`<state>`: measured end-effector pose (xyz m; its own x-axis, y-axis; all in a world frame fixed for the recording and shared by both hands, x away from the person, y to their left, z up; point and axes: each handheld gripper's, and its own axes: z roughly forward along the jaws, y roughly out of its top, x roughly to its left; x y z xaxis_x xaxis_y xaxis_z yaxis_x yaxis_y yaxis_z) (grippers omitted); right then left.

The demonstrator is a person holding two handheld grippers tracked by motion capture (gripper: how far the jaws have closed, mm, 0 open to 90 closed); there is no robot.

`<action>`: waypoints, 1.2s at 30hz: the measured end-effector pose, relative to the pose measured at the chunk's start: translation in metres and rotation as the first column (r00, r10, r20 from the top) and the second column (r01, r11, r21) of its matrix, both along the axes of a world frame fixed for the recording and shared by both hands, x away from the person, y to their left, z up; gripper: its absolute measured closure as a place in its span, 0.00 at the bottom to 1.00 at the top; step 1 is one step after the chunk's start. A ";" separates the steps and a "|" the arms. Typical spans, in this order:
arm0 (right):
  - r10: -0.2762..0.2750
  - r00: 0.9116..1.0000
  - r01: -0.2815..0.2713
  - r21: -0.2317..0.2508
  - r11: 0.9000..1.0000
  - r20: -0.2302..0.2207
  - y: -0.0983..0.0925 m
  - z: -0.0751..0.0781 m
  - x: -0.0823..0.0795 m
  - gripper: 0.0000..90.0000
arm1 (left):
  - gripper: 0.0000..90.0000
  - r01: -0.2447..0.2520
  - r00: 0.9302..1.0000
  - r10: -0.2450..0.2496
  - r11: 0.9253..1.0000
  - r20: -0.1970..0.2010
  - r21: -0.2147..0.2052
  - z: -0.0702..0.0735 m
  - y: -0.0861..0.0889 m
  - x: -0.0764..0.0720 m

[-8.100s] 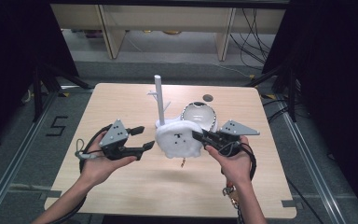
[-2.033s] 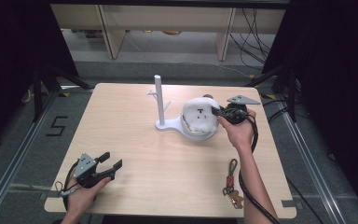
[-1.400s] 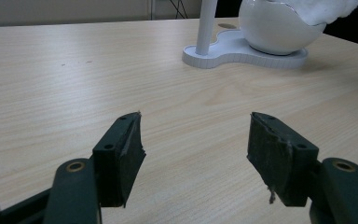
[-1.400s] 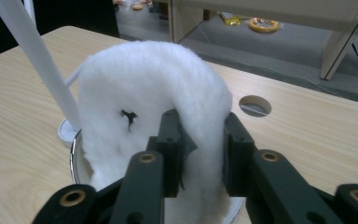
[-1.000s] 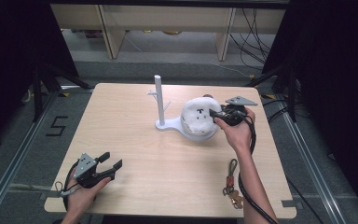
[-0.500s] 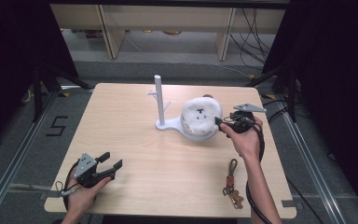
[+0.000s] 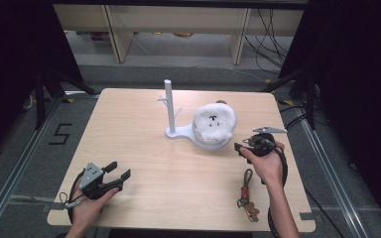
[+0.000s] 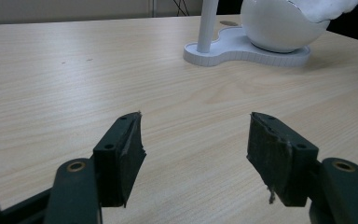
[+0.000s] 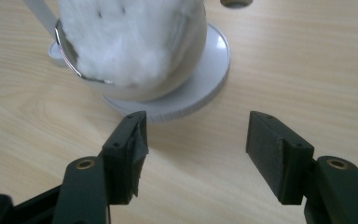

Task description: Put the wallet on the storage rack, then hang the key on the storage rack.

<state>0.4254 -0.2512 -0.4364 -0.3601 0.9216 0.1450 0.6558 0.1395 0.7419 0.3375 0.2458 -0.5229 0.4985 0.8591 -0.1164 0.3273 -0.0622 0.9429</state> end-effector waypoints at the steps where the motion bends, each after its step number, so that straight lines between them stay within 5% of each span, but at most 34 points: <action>1: -0.017 1.000 0.017 -0.005 1.000 -0.019 -0.001 -0.001 -0.002 0.45 | 0.39 0.000 1.000 0.000 1.000 0.001 0.000 0.000 0.000 0.000; 4: -0.006 0.999 0.006 -0.004 1.000 -0.035 -0.005 -0.007 -0.004 0.50 | 0.39 0.002 1.000 -0.002 1.000 0.002 0.005 0.000 0.000 0.000; 8: -0.011 0.994 0.011 -0.004 1.000 -0.111 -0.008 -0.011 -0.010 0.57 | 0.39 0.008 1.000 -0.008 1.000 0.005 0.006 0.000 0.000 0.000; 10: -0.021 0.992 0.016 -0.036 0.999 -0.126 -0.011 -0.013 -0.013 0.60 | 0.39 0.006 1.000 -0.006 1.000 0.004 0.006 0.000 -0.001 0.000; 11: -0.037 0.986 0.038 -0.001 0.999 -0.161 -0.009 -0.013 -0.016 0.60 | 0.39 0.006 1.000 -0.006 1.000 0.003 0.008 0.000 -0.001 0.000; 15: -0.013 0.982 -0.001 -0.072 0.997 -0.186 -0.017 -0.015 -0.018 0.61 | 0.39 0.010 1.000 -0.010 1.000 0.010 0.003 -0.001 -0.001 0.000; 19: -0.022 0.969 0.012 -0.040 0.999 -0.246 -0.023 -0.018 -0.022 0.63 | 0.39 0.008 1.000 -0.008 1.000 0.006 0.013 0.000 -0.003 -0.001; 20: -0.042 0.959 0.029 -0.050 0.998 -0.282 -0.023 -0.017 -0.025 0.63 | 0.39 0.009 1.000 -0.009 1.000 0.005 0.016 0.000 -0.003 -0.001; 24: -0.049 0.947 0.031 -0.061 0.998 -0.317 -0.026 -0.022 -0.028 0.64 | 0.39 0.013 1.000 -0.013 1.000 0.015 0.011 0.000 -0.002 -0.001; 25: -0.067 0.939 0.033 -0.107 0.994 -0.337 -0.026 -0.024 -0.032 0.64 | 0.39 0.009 1.000 -0.009 1.000 0.011 0.010 0.000 -0.002 -0.002; 28: -0.074 0.924 0.033 -0.113 0.993 -0.375 -0.026 -0.026 -0.037 0.63 | 0.39 0.018 1.000 -0.019 1.000 0.013 0.012 0.000 -0.002 -0.002; 29: -0.088 0.907 0.053 -0.096 0.994 -0.413 -0.023 -0.025 -0.040 0.64 | 0.39 0.019 1.000 -0.020 1.000 0.014 0.013 0.000 -0.002 -0.002; 31: -0.097 0.894 0.062 -0.094 0.994 -0.438 -0.022 -0.024 -0.043 0.64 | 0.39 0.020 1.000 -0.020 1.000 0.012 0.015 0.000 -0.002 -0.002; 32: -0.095 0.872 0.066 -0.078 0.995 -0.480 -0.020 -0.023 -0.047 0.64 | 0.39 0.020 1.000 -0.020 1.000 0.011 0.016 0.000 -0.002 -0.002; 33: -0.109 0.864 0.078 -0.084 0.993 -0.492 -0.018 -0.024 -0.049 0.64 | 0.39 0.019 1.000 -0.019 1.000 0.009 0.018 0.000 -0.002 -0.002; 34: -0.135 0.842 0.116 -0.068 0.991 -0.522 -0.013 -0.024 -0.052 0.64 | 0.39 0.023 1.000 -0.023 1.000 0.015 0.009 -0.001 -0.003 -0.001; 36: -0.131 0.829 0.104 -0.081 0.991 -0.543 -0.010 -0.026 -0.055 0.64 | 0.39 0.023 1.000 -0.023 1.000 0.015 0.011 -0.001 -0.003 -0.001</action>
<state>0.3703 -0.2615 -0.4623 -0.1234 0.9625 0.2418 0.9658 0.0604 0.2523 0.3368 0.2426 -0.5234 0.5199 0.8483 -0.0998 0.3116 -0.0795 0.9469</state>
